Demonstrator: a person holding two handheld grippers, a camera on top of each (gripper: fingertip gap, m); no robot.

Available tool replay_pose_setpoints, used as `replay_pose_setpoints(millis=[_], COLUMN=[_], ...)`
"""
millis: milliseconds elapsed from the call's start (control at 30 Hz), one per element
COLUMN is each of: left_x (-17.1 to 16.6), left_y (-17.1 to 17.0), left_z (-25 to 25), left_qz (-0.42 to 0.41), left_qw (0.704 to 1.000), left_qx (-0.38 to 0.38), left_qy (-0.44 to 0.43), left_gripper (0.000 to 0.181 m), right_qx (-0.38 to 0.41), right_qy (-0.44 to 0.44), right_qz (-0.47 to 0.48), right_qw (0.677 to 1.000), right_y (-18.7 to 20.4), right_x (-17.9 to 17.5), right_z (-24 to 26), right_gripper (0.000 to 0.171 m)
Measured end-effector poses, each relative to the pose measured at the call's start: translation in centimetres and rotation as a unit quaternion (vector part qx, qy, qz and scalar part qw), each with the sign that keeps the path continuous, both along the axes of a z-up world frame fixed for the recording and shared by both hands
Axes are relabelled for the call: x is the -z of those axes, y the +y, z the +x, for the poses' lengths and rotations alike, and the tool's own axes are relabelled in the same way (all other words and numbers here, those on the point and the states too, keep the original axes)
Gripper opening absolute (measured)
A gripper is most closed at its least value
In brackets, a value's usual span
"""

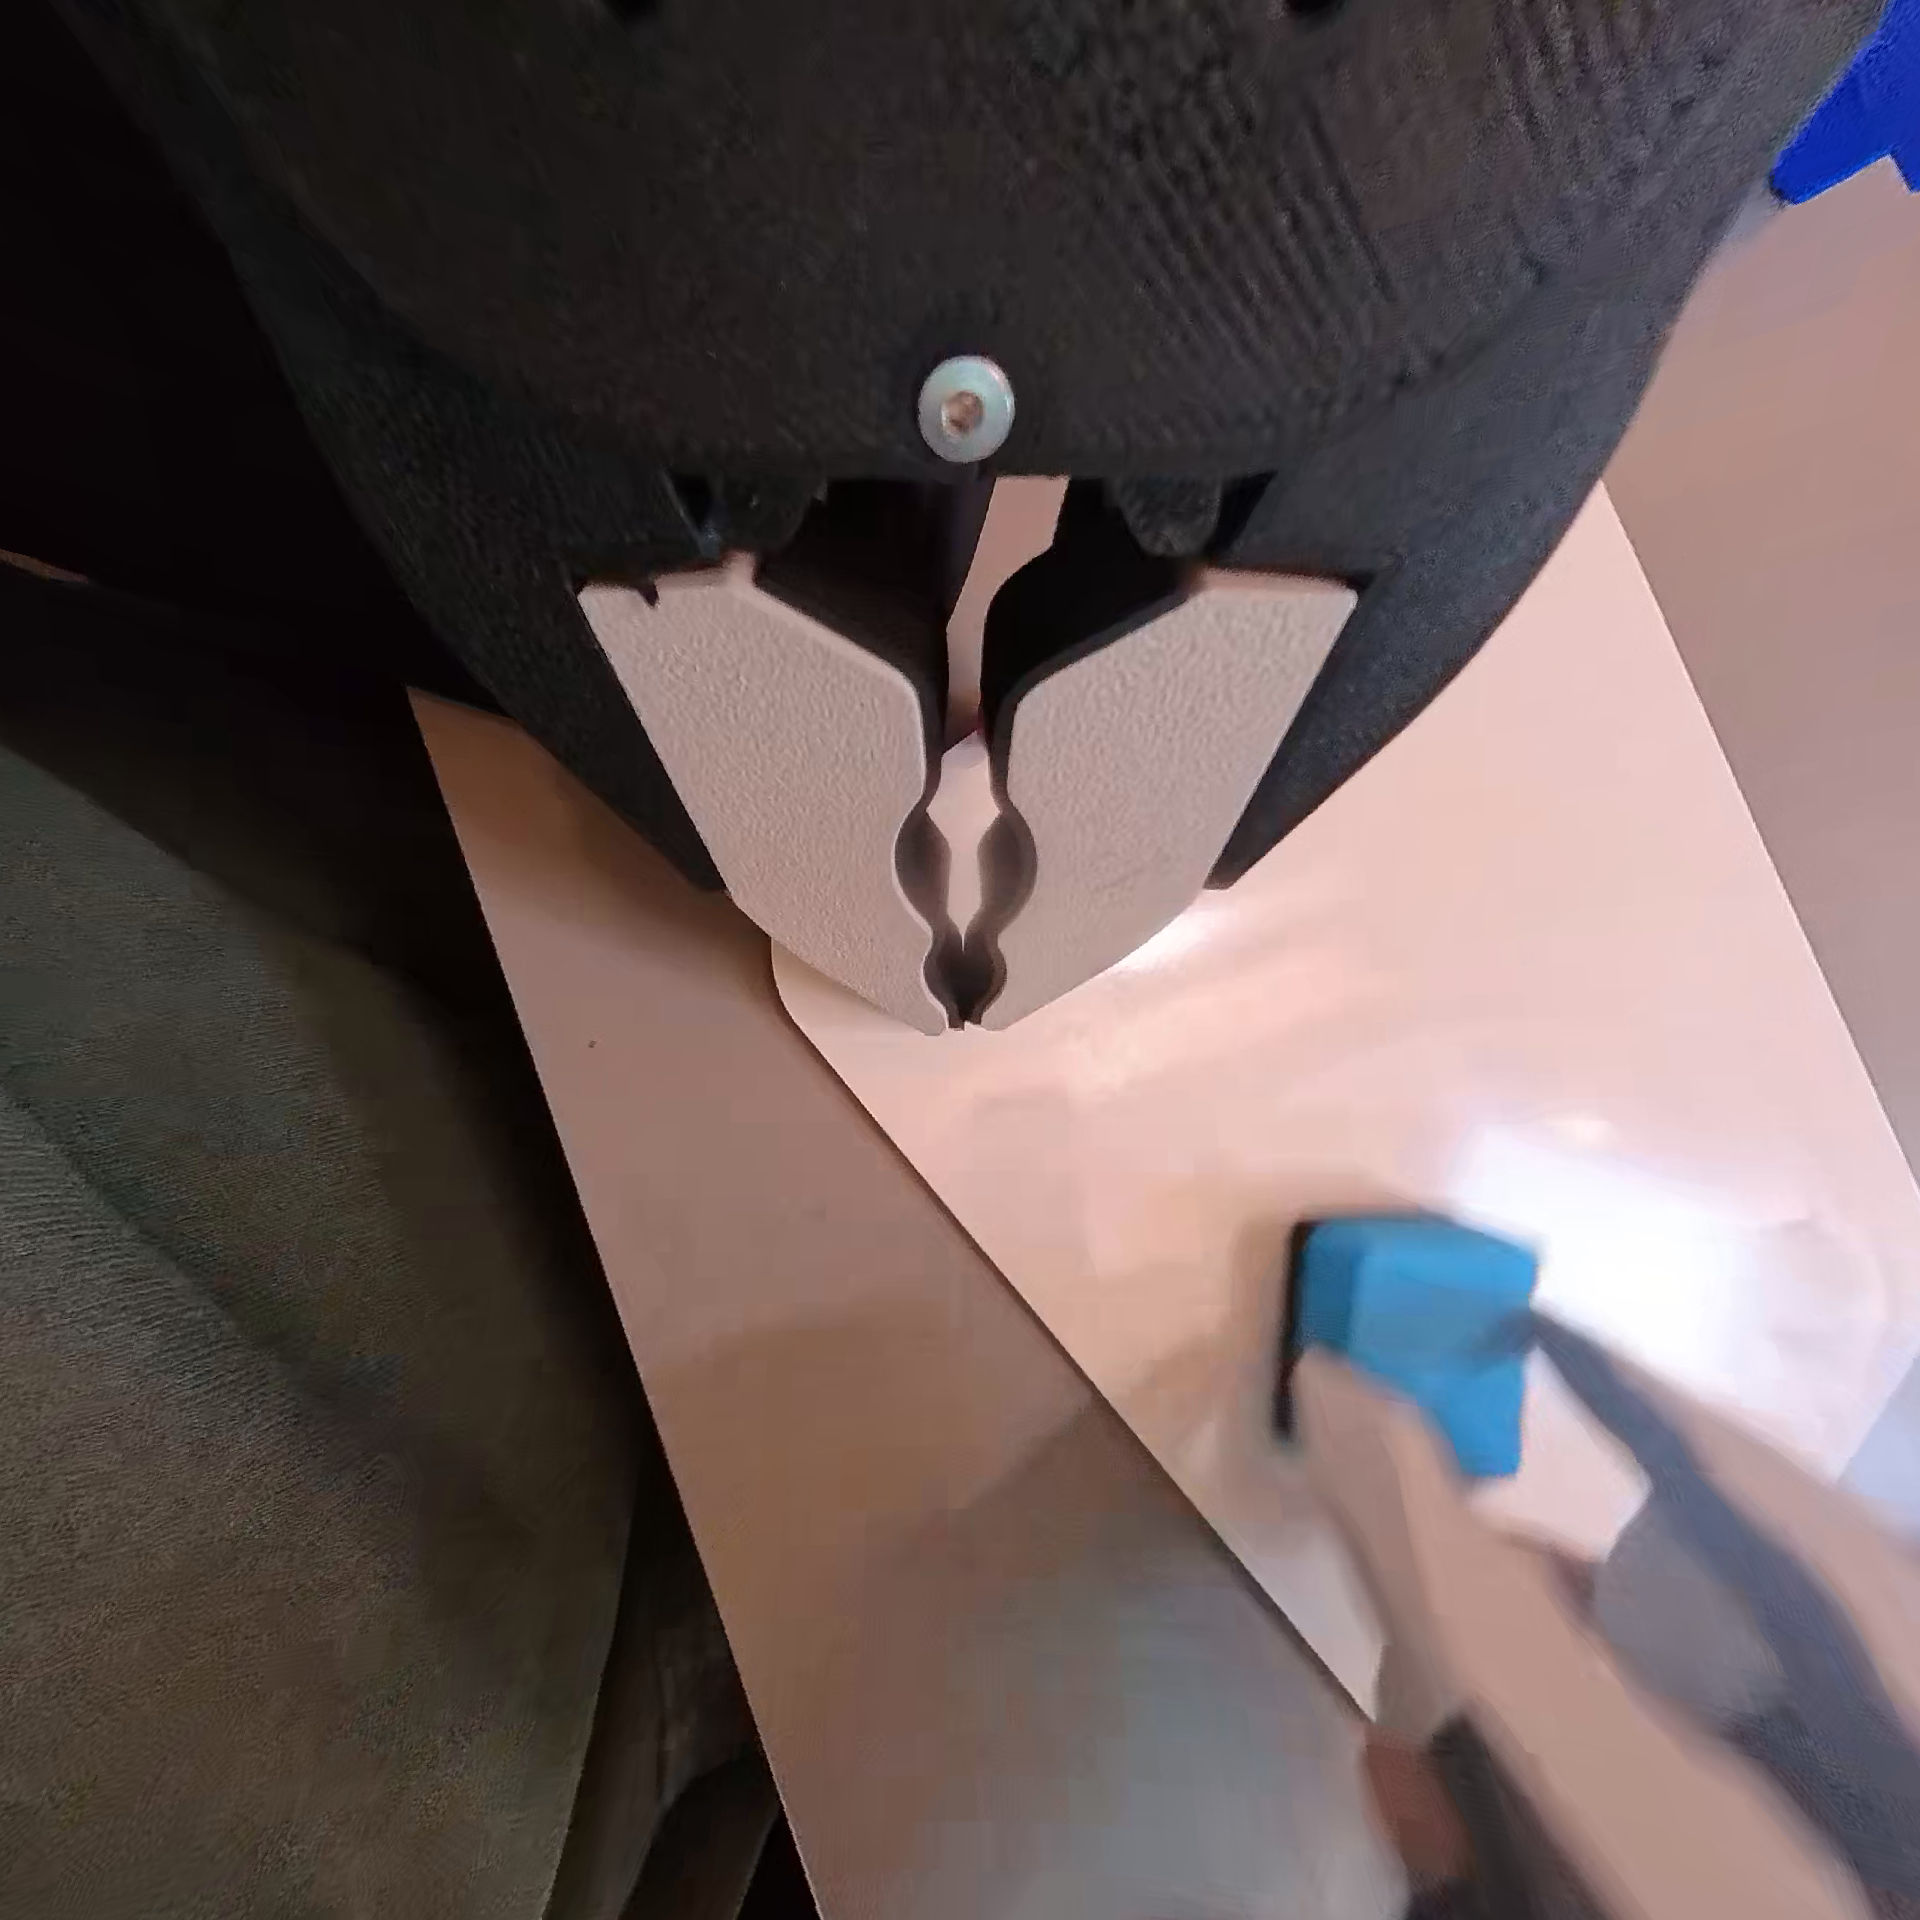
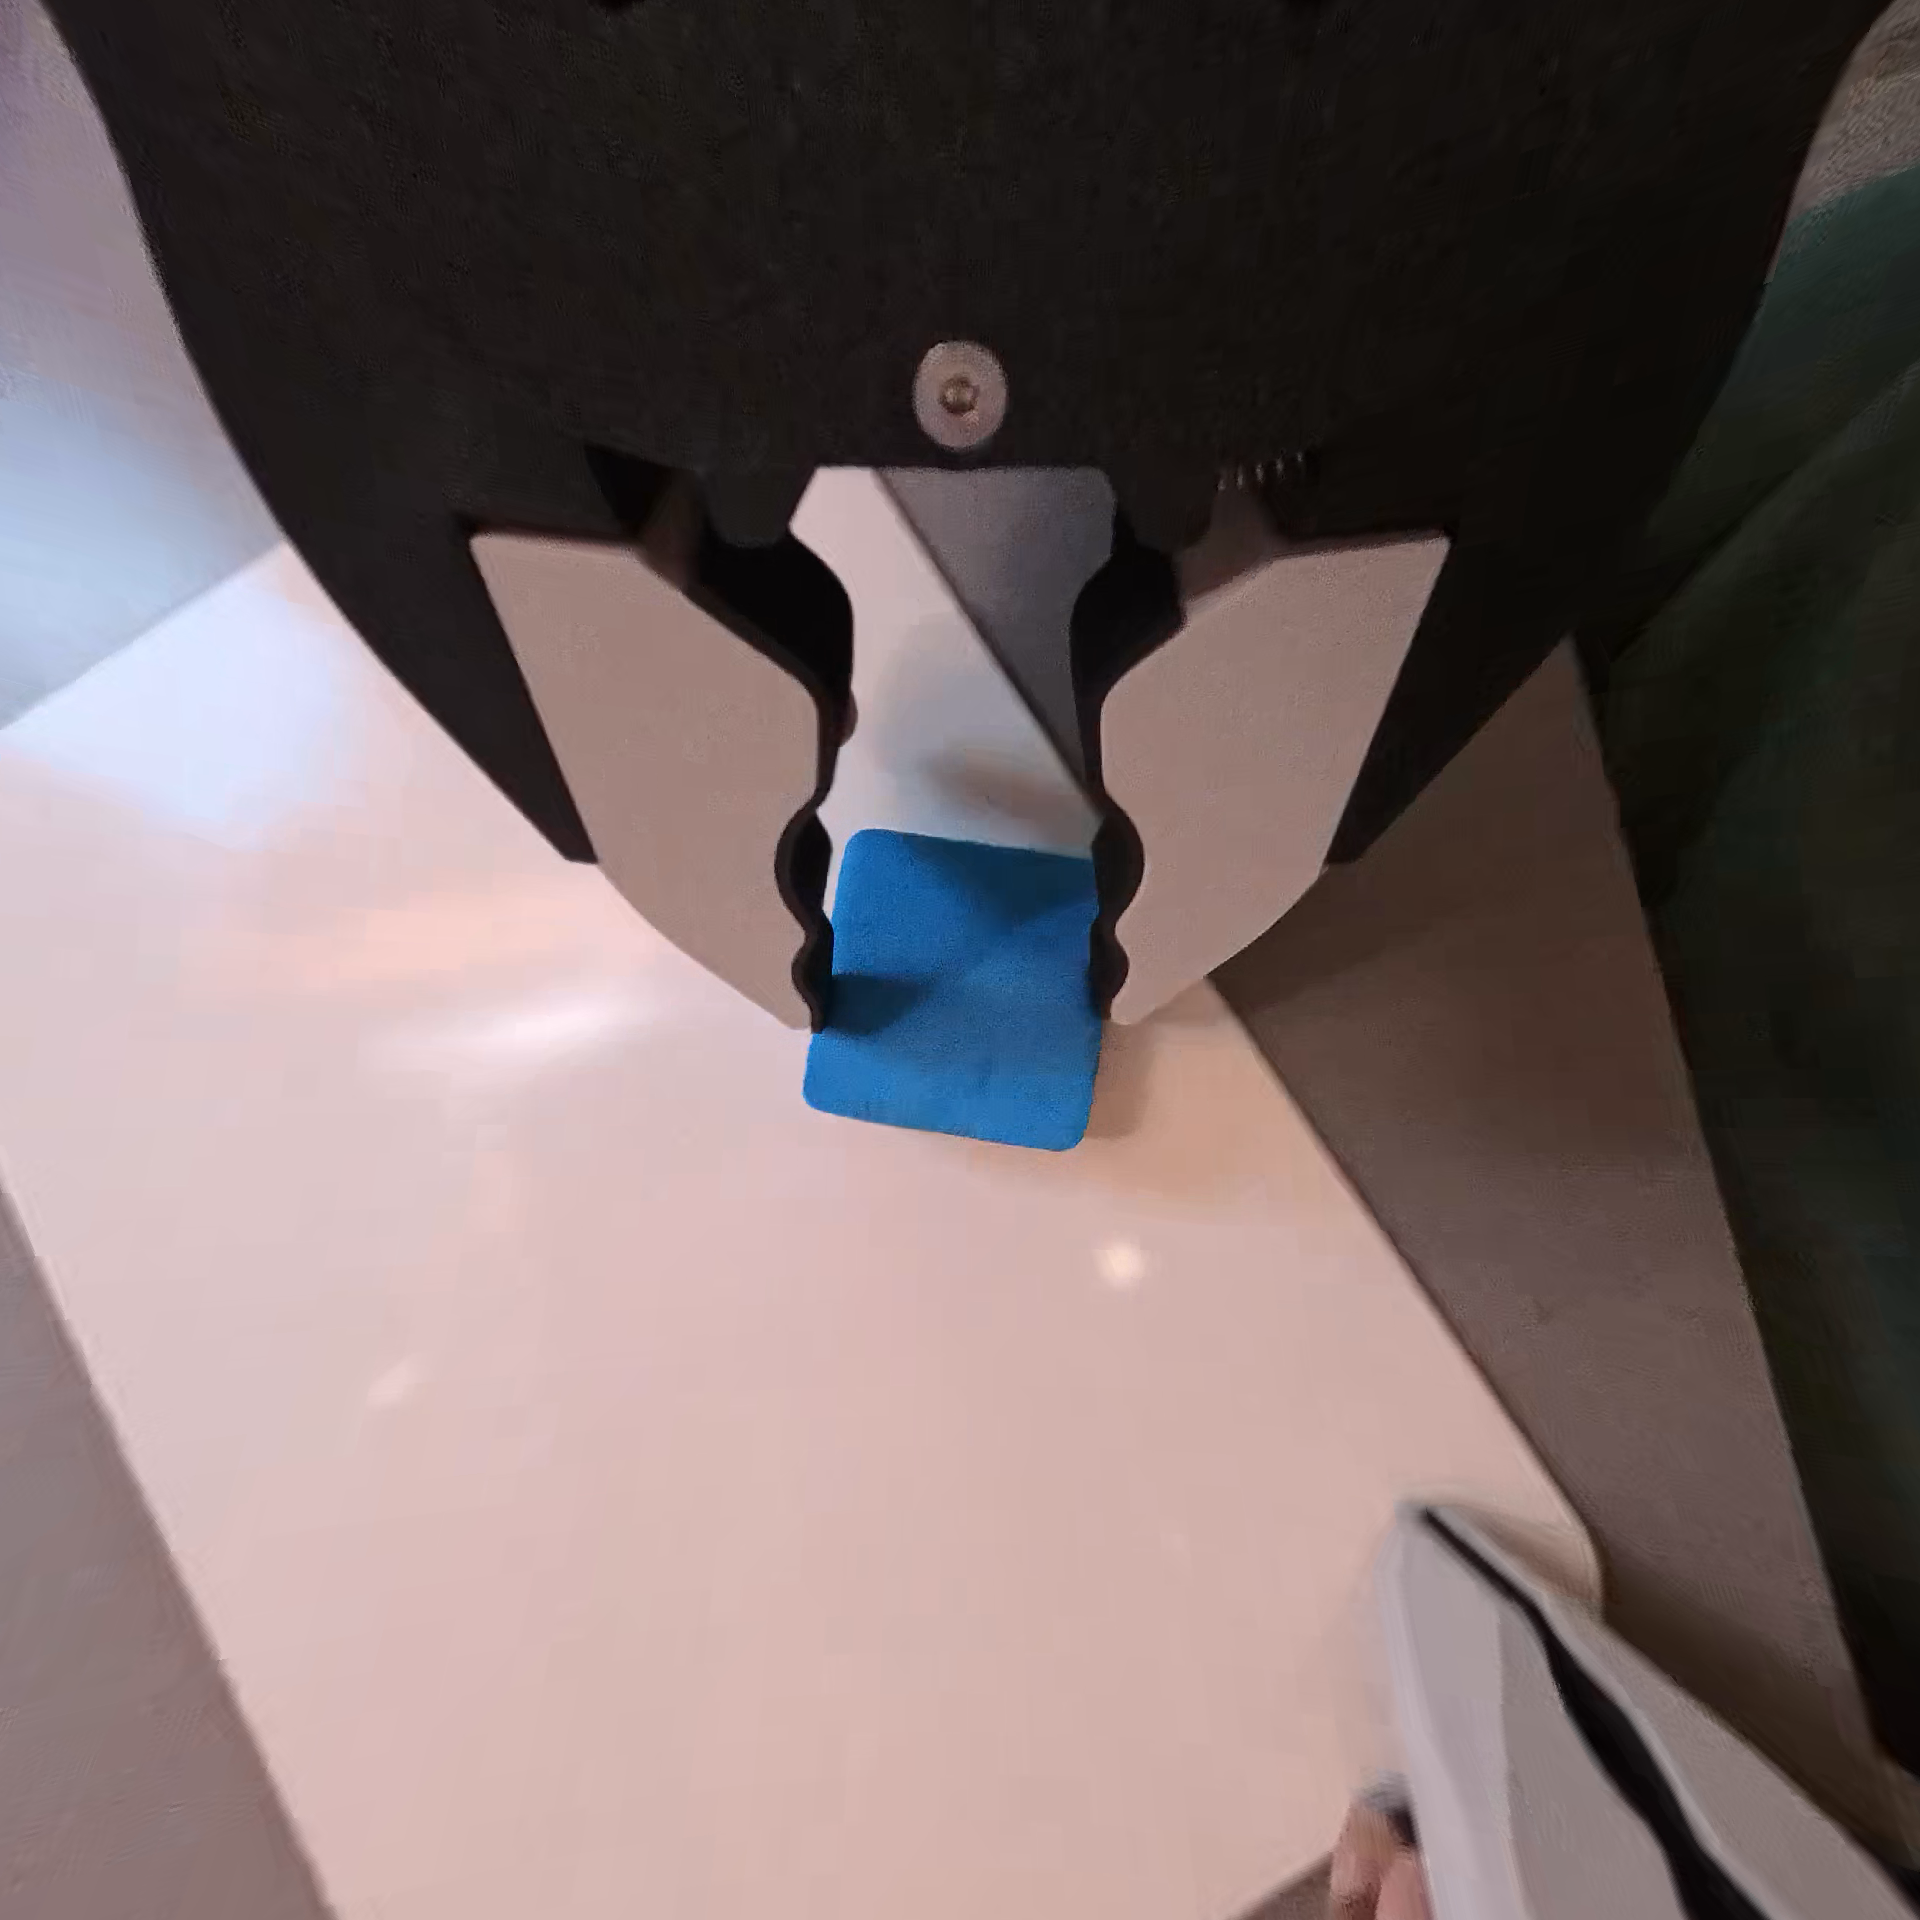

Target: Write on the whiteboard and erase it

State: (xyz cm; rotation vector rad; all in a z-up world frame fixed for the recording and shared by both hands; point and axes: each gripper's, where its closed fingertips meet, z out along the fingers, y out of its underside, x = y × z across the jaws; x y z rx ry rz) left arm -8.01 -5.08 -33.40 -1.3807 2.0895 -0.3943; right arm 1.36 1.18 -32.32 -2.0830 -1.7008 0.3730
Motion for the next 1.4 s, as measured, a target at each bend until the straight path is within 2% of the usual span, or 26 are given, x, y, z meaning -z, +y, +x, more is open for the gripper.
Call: replay_pose_setpoints(millis=[100, 200, 267, 333, 400, 500, 567, 600, 633, 700, 800, 867, 900, 967, 1067, 1167, 1267, 1333, 1400], left_x=[0.0, 0.0, 0.0, 0.0, 0.0, 0.0, 0.0, 0.0, 0.0, -0.1, -0.1, -0.1, -0.2, -0.3, -2.2, -6.1, -10.2, -12.3, -13.3], left_y=[0.1, 0.1, 0.2, 0.2, 0.2, 0.1, 0.0, -0.1, -0.1, -0.1, -0.1, -0.1, 0.1, 0.2, 1.2, 5.1, 9.9, 12.4, 14.5], left_z=[0.1, 0.1, 0.1, 0.1, 0.1, 0.1, 0.2, 0.2, 0.2, 0.2, 0.0, 0.1, 0.1, 0.2, 0.9, 1.0, -0.2, -1.2, -2.1], left_qz=[-0.008, -0.004, -0.002, 0.003, 0.009, 0.005, 0.004, 0.001, -0.003, -0.009, -0.014, -0.017, -0.015, -0.005, -0.035, -0.082, -0.127, -0.161, -0.182], left_qw=[1.000, 1.000, 1.000, 1.000, 1.000, 1.000, 1.000, 1.000, 1.000, 1.000, 0.999, 0.999, 0.999, 0.999, 0.995, 0.973, 0.924, 0.878, 0.839], left_qx=[-0.008, -0.017, -0.021, -0.022, -0.020, -0.012, -0.007, -0.008, -0.010, -0.017, -0.031, -0.042, -0.047, -0.040, -0.043, -0.102, -0.175, -0.216, -0.253], left_qy=[-0.003, -0.005, -0.009, -0.010, -0.008, -0.004, -0.002, 0.001, 0.003, 0.005, 0.004, -0.010, -0.018, -0.026, -0.079, -0.189, -0.316, -0.395, -0.446], left_gripper=[0.001, 0.001, 0.001, 0.001, 0.001, 0.001, 0.001, 0.001, 0.001, 0.001, 0.001, 0.001, 0.001, 0.001, 0.000, 0.000, 0.000, 0.000, 0.000], right_qx=[0.051, 0.162, 0.213, 0.218, 0.189, 0.082, 0.012, -0.005, -0.004, 0.051, 0.187, 0.223, 0.216, 0.206, 0.197, 0.186, 0.180, 0.189, 0.193], right_qy=[0.041, 0.019, 0.010, 0.000, 0.000, -0.010, -0.025, -0.022, -0.010, 0.019, 0.004, -0.013, 0.004, 0.122, 0.320, 0.428, 0.520, 0.547, 0.553], right_qz=[0.008, 0.016, 0.010, 0.005, -0.005, -0.005, 0.002, 0.001, 0.002, 0.002, 0.018, 0.055, 0.077, 0.104, 0.125, 0.171, 0.202, 0.195, 0.194], right_qw=[0.998, 0.986, 0.977, 0.976, 0.982, 0.997, 1.000, 1.000, 1.000, 0.999, 0.982, 0.973, 0.973, 0.965, 0.918, 0.868, 0.810, 0.792, 0.787], right_y=[7.1, 14.8, 15.9, 13.3, 8.8, 2.1, 0.3, 0.8, 2.4, 8.8, 19.1, 21.4, 21.1, 19.3, 15.8, 14.2, 14.1, 14.5, 14.6], right_x=[0.0, 0.0, 0.0, 0.0, 0.0, -0.1, -0.1, -0.1, -0.1, 0.0, -0.1, -0.5, -1.2, -4.5, -11.1, -14.6, -16.3, -16.1, -15.8], right_z=[-1.2, 5.1, 10.0, 12.7, 12.6, 7.8, 3.8, 2.0, 0.5, -0.3, 5.3, 9.5, 10.3, 9.6, 8.6, 9.3, 10.3, 10.5, 9.9], right_gripper=[0.049, 0.049, 0.049, 0.048, 0.049, 0.049, 0.049, 0.049, 0.049, 0.049, 0.049, 0.049, 0.049, 0.049, 0.050, 0.050, 0.050, 0.050, 0.050])
